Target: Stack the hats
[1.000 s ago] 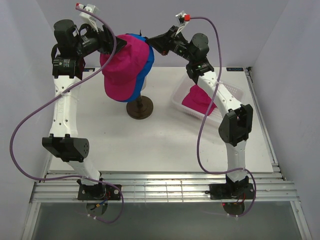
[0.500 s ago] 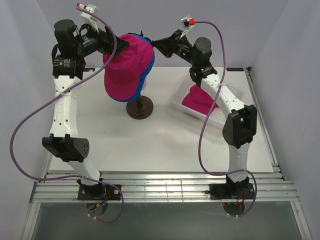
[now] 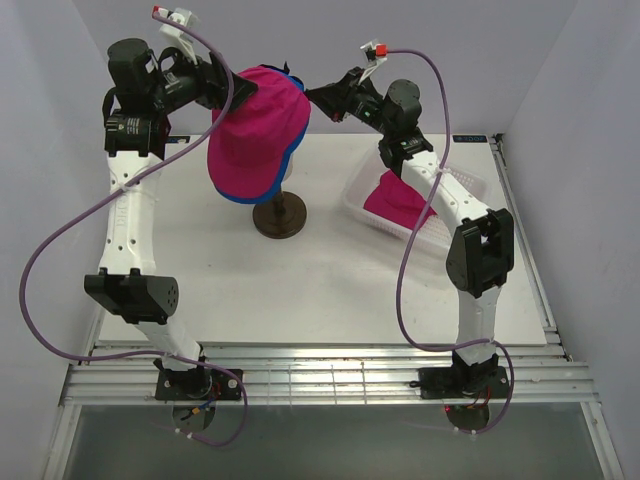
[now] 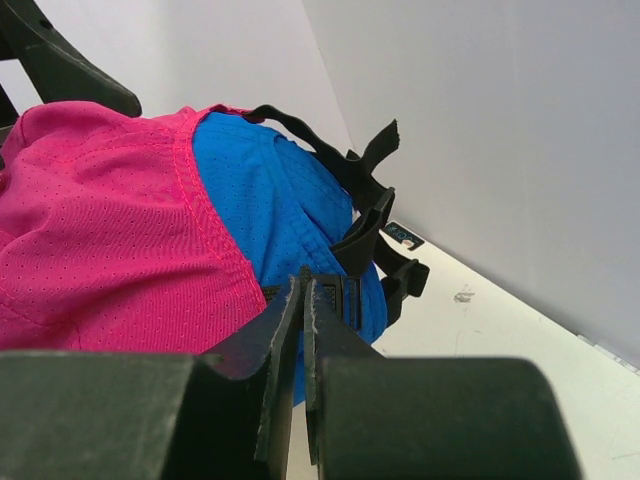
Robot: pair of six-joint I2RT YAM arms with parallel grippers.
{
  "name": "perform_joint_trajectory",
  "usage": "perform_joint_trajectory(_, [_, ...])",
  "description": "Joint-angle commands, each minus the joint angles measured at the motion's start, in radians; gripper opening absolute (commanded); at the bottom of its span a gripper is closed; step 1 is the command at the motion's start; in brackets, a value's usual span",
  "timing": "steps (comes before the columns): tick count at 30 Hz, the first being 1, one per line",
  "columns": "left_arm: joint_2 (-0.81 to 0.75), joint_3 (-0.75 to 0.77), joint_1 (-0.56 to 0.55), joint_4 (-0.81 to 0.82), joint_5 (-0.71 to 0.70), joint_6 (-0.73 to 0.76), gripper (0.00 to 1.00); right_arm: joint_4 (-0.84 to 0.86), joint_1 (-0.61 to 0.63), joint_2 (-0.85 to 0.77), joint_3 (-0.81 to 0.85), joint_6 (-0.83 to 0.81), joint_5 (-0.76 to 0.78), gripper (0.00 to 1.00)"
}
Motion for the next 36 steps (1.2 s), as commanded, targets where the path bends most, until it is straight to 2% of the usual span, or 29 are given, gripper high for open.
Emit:
perform_joint_trajectory(1, [-0.034, 0.070, -0.002, -0.016, -0.015, 0.026, 0.98, -0.045, -0.006, -0.031, 0.005, -0.035, 0.007, 0.08])
perform_joint_trajectory(7, [-0.040, 0.131, 0.034, -0.033, -0.027, 0.030, 0.98, -0.082, -0.006, -0.044, -0.022, -0.066, 0.016, 0.08])
perform_joint_trajectory(12, [-0.051, 0.085, 0.040, -0.034, -0.050, 0.038, 0.98, -0.088, -0.006, -0.034, -0.015, -0.055, 0.004, 0.08])
perform_joint_trajectory(13, [-0.052, 0.070, 0.073, -0.034, -0.070, 0.045, 0.98, -0.090, -0.006, -0.034, -0.015, -0.058, 0.004, 0.08])
perform_joint_trajectory(19, [-0.071, -0.030, 0.083, -0.024, -0.133, 0.064, 0.87, -0.131, -0.006, -0.041, 0.004, -0.089, 0.004, 0.08])
perform_joint_trajectory(22, [-0.074, -0.039, 0.094, -0.019, -0.138, 0.058, 0.84, -0.156, -0.006, -0.056, 0.002, -0.104, 0.015, 0.38])
perform_joint_trajectory(23, [-0.074, -0.037, 0.095, -0.019, -0.133, 0.058, 0.84, -0.161, -0.008, -0.062, -0.001, -0.110, 0.018, 0.57])
perform_joint_trajectory(27, [-0.077, -0.011, 0.095, -0.019, -0.130, 0.062, 0.87, -0.184, -0.034, -0.109, -0.010, -0.124, 0.045, 0.96])
perform_joint_trajectory(28, [-0.078, -0.004, 0.094, -0.022, -0.130, 0.064, 0.87, -0.194, -0.041, -0.120, -0.013, -0.121, 0.065, 0.90])
perform_joint_trajectory(34, [-0.082, -0.007, 0.095, -0.024, -0.107, 0.056, 0.88, -0.220, -0.138, -0.252, -0.108, -0.097, 0.165, 0.89])
perform_joint_trajectory(36, [-0.083, -0.011, 0.094, -0.022, -0.107, 0.056, 0.88, -0.275, -0.187, -0.303, -0.137, -0.087, 0.211, 0.90])
